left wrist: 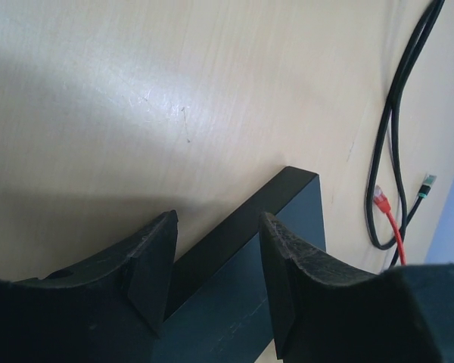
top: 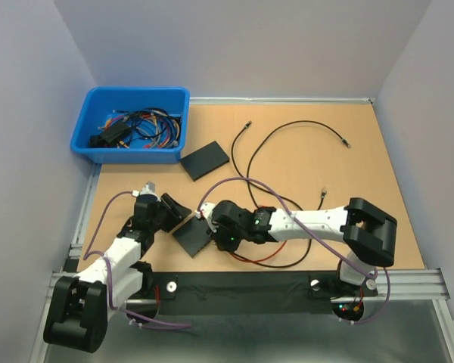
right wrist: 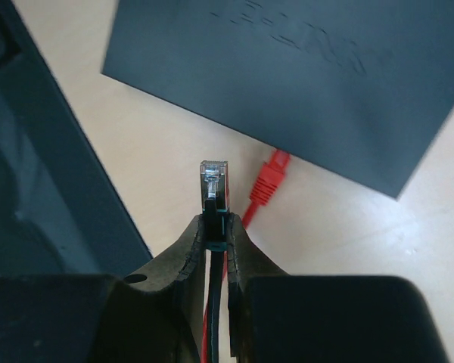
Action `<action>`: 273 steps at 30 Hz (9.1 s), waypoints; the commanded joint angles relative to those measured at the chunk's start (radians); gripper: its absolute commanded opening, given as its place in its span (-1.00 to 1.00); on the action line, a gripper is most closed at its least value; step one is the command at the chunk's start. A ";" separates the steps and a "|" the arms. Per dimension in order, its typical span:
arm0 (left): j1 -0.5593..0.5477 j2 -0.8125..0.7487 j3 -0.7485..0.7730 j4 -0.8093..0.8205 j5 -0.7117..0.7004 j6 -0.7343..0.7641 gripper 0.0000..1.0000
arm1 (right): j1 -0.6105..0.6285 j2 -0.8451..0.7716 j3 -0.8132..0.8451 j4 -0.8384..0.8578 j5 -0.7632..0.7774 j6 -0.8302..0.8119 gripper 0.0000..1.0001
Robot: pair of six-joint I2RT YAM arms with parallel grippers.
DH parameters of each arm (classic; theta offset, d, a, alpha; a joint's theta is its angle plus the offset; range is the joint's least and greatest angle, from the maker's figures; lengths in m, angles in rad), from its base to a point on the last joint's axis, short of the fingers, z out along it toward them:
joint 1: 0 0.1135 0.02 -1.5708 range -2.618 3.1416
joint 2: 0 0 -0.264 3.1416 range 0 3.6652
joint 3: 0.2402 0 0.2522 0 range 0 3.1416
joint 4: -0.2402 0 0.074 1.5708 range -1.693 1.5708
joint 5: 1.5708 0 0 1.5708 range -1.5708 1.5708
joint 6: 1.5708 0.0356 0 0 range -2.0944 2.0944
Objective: Insert the plug into the switch port
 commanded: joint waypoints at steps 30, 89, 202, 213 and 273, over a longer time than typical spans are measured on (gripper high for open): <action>-0.027 -0.077 -0.053 -0.033 0.065 -0.082 0.11 | 0.056 0.185 0.039 0.136 0.093 0.098 -0.99; -0.044 -0.067 -0.048 -0.031 0.014 -0.076 0.11 | 0.048 0.139 0.068 0.124 -0.128 0.069 -0.99; -0.314 0.222 0.065 0.041 -0.049 -0.063 -0.09 | -0.128 0.103 0.143 0.423 0.105 0.060 -0.99; -0.325 0.254 0.073 0.050 -0.050 -0.060 -0.10 | -0.150 0.199 0.312 0.421 0.030 0.090 -0.99; -0.439 0.323 0.143 -0.012 -0.164 -0.085 -0.12 | -0.298 0.268 0.279 0.533 0.022 0.129 0.20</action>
